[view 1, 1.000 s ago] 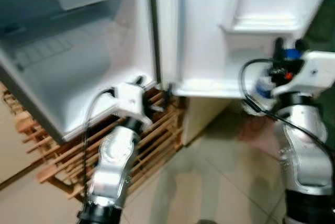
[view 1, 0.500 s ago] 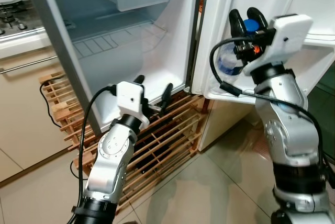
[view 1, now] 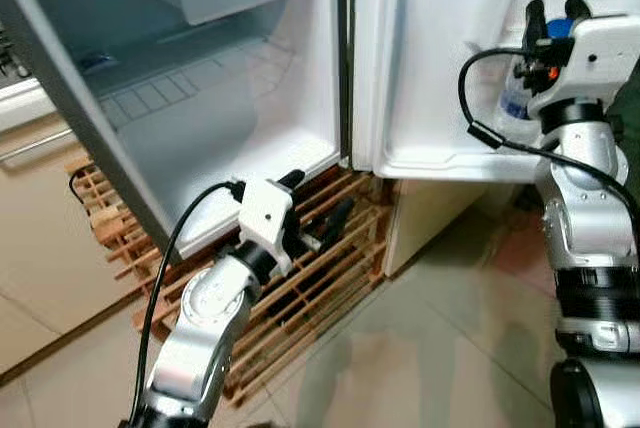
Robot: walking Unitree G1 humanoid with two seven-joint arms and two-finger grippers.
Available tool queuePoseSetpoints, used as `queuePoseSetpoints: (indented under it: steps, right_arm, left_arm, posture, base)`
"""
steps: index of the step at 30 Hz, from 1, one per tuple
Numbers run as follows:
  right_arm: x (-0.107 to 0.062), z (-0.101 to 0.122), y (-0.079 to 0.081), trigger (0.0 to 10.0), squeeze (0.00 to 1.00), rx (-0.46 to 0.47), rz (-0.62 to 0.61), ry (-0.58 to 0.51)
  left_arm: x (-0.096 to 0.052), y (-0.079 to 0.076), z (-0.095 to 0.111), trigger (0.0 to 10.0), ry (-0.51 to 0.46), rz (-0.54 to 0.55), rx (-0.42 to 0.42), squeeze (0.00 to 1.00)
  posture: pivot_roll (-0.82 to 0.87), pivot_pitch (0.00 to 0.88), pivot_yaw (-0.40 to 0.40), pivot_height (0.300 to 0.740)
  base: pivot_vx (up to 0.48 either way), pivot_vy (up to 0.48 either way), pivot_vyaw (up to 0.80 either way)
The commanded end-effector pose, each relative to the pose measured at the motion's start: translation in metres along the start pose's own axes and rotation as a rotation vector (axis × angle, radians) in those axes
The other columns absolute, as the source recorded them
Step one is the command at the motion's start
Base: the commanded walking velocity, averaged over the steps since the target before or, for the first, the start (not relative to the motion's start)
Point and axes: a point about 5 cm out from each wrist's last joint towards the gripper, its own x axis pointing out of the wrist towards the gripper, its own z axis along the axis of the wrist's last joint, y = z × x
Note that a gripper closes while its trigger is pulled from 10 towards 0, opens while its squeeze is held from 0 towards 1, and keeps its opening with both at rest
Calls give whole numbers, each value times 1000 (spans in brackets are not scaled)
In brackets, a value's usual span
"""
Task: Restocking fridge
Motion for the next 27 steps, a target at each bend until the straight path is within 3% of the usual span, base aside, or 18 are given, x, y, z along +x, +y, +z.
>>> queuePoseSetpoints:
  steps: [1,15,17,27]
  right_arm:
    - [8,18,6,0,0,-24,40,-108]
    - [4,26,33,0,0,-92,222,-269]
    - [-3,24,43,0,0,-136,279,-300]
    - [-22,0,61,0,0,-203,353,-296]
  left_arm:
    - [-4,1,1,10000,15,-3,5,0]
    - [-25,2,8,10000,37,45,3,0]
    - [-33,5,12,10000,43,61,19,0]
    - [-54,12,21,10000,80,89,70,0]
  posture:
    - [40,70,125,740]
    - [91,134,141,740]
    - [118,148,156,740]
    - [174,184,205,740]
  base:
    - [0,0,0]
    - [0,0,0]
    - [0,0,0]
    - [0,0,0]
